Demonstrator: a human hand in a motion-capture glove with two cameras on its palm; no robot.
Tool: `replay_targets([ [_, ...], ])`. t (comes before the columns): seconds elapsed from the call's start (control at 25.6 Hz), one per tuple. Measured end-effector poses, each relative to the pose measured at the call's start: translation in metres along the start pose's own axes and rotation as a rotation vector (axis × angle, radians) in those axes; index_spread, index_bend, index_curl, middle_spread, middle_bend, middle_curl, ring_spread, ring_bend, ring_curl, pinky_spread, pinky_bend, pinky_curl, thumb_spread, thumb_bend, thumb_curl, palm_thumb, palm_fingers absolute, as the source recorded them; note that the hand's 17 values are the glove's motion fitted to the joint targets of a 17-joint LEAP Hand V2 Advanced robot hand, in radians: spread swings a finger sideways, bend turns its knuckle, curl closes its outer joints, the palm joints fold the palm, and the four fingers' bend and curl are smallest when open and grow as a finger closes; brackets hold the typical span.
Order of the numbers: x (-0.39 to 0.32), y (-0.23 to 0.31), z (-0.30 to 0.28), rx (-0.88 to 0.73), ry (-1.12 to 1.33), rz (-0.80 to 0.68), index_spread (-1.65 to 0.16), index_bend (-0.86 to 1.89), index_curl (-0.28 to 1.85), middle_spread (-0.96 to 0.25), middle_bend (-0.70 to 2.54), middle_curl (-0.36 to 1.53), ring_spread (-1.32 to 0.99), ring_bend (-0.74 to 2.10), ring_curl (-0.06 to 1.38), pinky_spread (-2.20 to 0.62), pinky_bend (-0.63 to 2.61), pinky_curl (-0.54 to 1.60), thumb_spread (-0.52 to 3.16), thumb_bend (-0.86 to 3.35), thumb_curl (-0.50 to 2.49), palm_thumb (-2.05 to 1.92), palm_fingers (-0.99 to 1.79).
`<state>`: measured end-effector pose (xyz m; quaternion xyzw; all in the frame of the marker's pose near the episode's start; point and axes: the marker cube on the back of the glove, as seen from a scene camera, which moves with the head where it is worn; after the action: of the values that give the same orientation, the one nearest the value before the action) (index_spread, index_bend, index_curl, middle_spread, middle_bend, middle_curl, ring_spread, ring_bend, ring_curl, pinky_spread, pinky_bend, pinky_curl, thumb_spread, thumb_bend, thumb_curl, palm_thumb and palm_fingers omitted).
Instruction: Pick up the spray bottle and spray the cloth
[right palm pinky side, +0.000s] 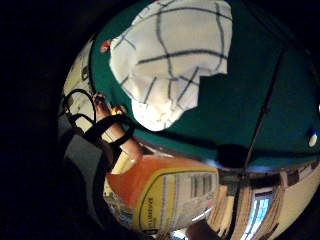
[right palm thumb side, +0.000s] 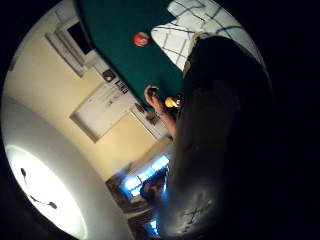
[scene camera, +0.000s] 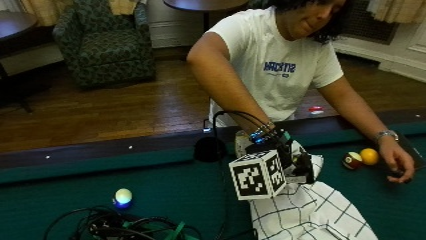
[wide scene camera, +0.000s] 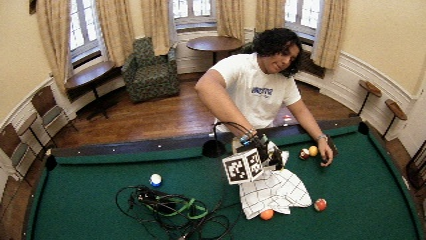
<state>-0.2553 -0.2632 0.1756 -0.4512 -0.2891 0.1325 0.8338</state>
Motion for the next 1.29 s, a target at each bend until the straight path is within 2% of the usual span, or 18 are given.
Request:
replay_targets([
  [0.43,0.049,-0.018,0.024,-0.129,0.146,0.273,-0.26,0.46,0.64,-0.2,0.69,0.62,-0.21,0.81,0.52,-0.29,0.56,0.48,0.32,-0.02,0.85,0.97,1.35],
  [0.7,0.06,-0.025,0.036,-0.177,0.191,0.331,-0.26,0.45,0.65,-0.2,0.68,0.62,-0.21,0.82,0.53,-0.29,0.57,0.48,0.33,-0.02,0.86,0.97,1.35],
  [0.98,0.057,-0.025,0.034,-0.179,0.208,0.289,-0.26,0.44,0.65,-0.21,0.67,0.62,-0.21,0.82,0.53,-0.29,0.57,0.48,0.35,-0.02,0.87,0.96,1.35],
  [1.29,0.017,-0.005,0.005,-0.102,0.118,0.09,-0.26,0.44,0.66,-0.21,0.67,0.63,-0.21,0.82,0.52,-0.29,0.57,0.48,0.35,-0.02,0.88,0.96,1.35],
])
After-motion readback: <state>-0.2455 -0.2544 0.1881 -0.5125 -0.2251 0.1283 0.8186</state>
